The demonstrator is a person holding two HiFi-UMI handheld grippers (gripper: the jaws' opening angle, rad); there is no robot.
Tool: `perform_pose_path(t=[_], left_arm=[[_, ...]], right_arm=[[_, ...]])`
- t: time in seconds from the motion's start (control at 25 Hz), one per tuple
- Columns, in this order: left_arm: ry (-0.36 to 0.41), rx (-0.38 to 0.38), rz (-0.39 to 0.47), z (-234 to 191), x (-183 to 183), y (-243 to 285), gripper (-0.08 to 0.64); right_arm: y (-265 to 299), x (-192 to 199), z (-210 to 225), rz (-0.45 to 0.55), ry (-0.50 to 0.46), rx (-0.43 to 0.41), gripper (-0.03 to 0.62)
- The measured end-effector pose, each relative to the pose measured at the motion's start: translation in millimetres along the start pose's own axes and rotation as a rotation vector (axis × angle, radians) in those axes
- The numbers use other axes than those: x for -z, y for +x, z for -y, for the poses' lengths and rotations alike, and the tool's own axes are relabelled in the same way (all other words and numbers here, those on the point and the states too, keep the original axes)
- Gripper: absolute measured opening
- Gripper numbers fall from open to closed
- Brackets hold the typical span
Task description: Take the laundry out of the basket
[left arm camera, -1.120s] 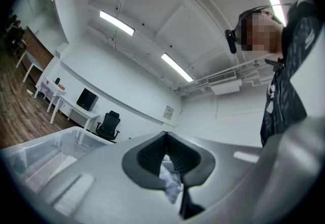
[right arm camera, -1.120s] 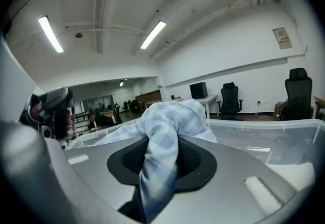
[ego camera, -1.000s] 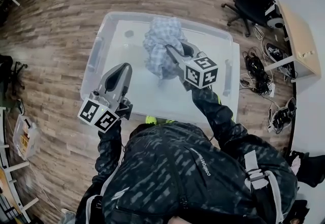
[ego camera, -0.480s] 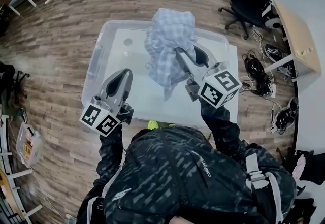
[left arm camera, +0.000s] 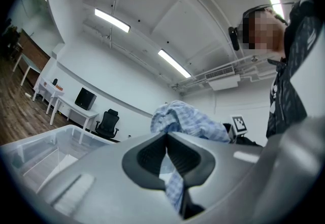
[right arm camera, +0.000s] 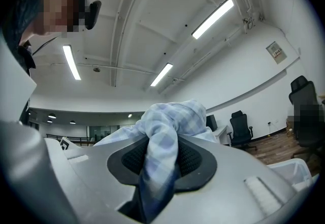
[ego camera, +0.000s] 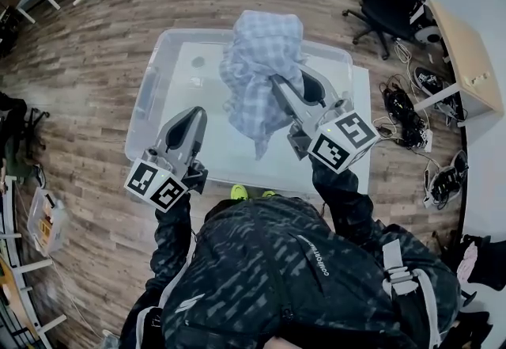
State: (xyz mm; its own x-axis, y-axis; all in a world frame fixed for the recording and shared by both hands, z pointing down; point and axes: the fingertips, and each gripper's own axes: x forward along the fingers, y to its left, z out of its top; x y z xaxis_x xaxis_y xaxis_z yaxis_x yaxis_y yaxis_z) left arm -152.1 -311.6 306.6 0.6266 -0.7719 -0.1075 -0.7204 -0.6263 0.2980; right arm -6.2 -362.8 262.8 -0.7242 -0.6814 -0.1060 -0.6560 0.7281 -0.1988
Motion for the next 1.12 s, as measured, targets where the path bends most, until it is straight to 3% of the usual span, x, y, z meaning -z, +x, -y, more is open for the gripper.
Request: perform_pose_path(t=[0.72, 0.92, 1.12], left_arm=[[0.016, -0.14, -0.024, 69, 43, -52, 0.009], [0.01, -0.126, -0.03, 68, 49, -93, 0.009], [0.005, -0.045, -0.01, 71, 39, -98, 0.009]], right_arm=[[-72, -22, -17, 0.082, 0.037, -0.113, 0.11], [-85, -14, -47, 0.085, 0.021, -0.079, 0.11], [-94, -28, -60, 0.115, -0.013, -0.02, 0.11]])
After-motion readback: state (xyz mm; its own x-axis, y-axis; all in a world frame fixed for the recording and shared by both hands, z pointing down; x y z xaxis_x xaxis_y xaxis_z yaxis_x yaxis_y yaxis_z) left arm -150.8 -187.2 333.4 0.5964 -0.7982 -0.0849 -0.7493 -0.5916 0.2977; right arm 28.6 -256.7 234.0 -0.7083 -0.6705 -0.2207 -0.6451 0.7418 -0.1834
